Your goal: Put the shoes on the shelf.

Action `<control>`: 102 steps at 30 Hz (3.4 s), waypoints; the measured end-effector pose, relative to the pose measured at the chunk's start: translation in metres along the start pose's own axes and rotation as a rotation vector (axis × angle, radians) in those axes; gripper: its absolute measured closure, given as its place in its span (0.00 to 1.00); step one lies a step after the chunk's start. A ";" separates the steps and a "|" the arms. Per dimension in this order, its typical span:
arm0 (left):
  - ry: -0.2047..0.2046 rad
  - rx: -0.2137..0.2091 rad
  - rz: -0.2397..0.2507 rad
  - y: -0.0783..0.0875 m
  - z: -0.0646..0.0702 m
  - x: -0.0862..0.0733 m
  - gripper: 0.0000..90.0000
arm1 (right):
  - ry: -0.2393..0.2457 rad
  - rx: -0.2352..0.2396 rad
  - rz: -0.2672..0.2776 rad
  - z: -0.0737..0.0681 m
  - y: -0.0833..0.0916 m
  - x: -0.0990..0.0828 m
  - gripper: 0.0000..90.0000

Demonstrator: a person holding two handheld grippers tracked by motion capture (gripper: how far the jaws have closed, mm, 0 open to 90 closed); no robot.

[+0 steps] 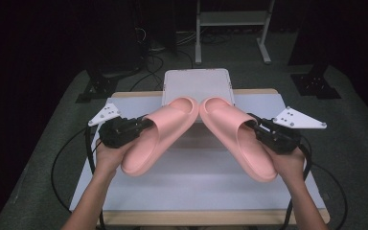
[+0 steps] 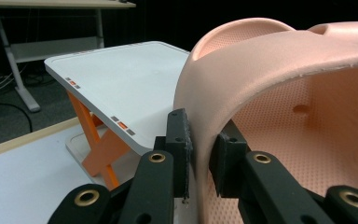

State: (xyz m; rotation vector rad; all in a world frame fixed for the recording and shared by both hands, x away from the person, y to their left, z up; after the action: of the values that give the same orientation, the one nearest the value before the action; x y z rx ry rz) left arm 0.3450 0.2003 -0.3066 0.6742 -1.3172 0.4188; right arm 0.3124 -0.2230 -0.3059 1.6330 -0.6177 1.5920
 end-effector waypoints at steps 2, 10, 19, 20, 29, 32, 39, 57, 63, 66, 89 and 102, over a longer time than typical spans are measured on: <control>0.000 0.004 -0.002 -0.002 -0.003 0.001 0.88 | -0.005 0.000 -0.002 0.001 -0.003 0.000 0.90; 0.011 0.014 -0.006 -0.010 -0.011 0.005 0.88 | -0.012 -0.010 -0.008 0.008 -0.014 0.004 0.89; 0.022 0.026 0.013 -0.017 -0.018 0.008 0.87 | -0.032 -0.026 0.008 0.013 -0.024 0.007 0.89; 0.026 0.027 0.015 -0.018 -0.019 0.008 0.87 | -0.036 -0.027 0.011 0.013 -0.025 0.007 0.89; 0.044 0.049 0.016 -0.025 -0.029 0.007 0.87 | -0.054 -0.033 0.011 0.018 -0.039 0.005 0.89; 0.051 0.054 0.018 -0.028 -0.033 0.008 0.87 | -0.060 -0.037 0.012 0.019 -0.043 0.006 0.89; 0.050 0.066 0.004 -0.036 -0.039 0.012 0.87 | -0.072 -0.049 0.009 0.024 -0.051 0.008 0.89; 0.086 0.098 -0.027 -0.057 -0.053 0.025 0.86 | -0.116 -0.082 -0.001 0.037 -0.071 0.011 0.87; 0.090 0.113 -0.035 -0.063 -0.057 0.029 0.86 | -0.110 -0.102 -0.002 0.039 -0.076 0.015 0.86; 0.096 0.120 -0.038 -0.065 -0.058 0.030 0.85 | -0.119 -0.106 -0.005 0.040 -0.078 0.016 0.85; 0.146 0.172 -0.052 -0.085 -0.063 0.037 0.80 | -0.158 -0.132 -0.030 0.049 -0.099 0.017 0.81; 0.158 0.167 -0.060 -0.094 -0.060 0.037 0.77 | -0.176 -0.137 -0.037 0.050 -0.105 0.016 0.79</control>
State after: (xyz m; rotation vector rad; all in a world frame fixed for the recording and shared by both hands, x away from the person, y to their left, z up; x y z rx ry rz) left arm 0.4573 0.1664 -0.2967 0.8013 -1.1178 0.5266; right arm 0.4269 -0.1967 -0.3062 1.6821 -0.7660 1.3585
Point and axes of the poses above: each handheld gripper's, and its own axes: y roughly backward along the jaws, x roughly out of its top, z roughly to its right, the point moved 1 cm from there along -y, roughly forward along the jaws, and after that the axes turned 3 degrees about z, right-handed, at the moved point
